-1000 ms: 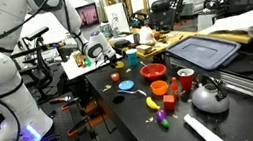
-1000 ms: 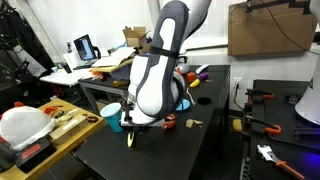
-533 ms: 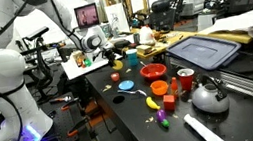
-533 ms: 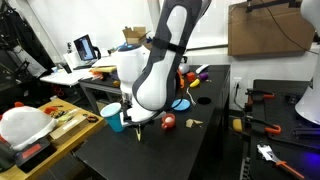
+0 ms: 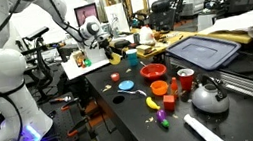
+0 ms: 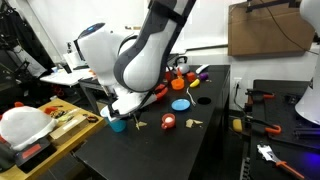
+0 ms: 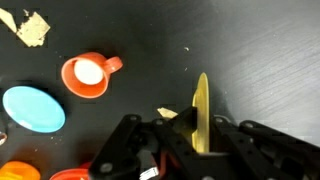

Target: Move the yellow plate to the right.

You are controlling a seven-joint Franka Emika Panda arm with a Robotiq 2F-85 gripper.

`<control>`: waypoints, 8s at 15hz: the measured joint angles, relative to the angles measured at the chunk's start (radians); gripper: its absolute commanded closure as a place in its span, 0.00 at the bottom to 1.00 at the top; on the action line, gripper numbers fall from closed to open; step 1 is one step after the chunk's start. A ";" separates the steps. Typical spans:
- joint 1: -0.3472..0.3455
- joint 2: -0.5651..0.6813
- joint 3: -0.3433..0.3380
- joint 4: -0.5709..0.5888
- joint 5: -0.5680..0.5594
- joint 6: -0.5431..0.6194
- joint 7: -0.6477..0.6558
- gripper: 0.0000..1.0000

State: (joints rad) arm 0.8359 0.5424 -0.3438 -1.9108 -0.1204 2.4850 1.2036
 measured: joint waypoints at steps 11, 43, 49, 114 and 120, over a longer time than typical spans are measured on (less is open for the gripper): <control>-0.281 -0.038 0.228 0.236 -0.223 -0.448 -0.045 0.98; -0.334 0.198 0.487 0.437 -0.081 -0.479 0.003 0.25; -0.379 0.271 0.451 0.459 0.045 -0.298 0.004 0.65; -0.658 -0.455 0.389 -0.148 -0.044 -0.558 -0.866 0.00; -0.658 -0.530 0.413 -0.190 -0.028 -0.582 -0.865 0.00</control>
State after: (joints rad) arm 0.1779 0.0128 0.0688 -2.1003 -0.1481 1.9028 0.3382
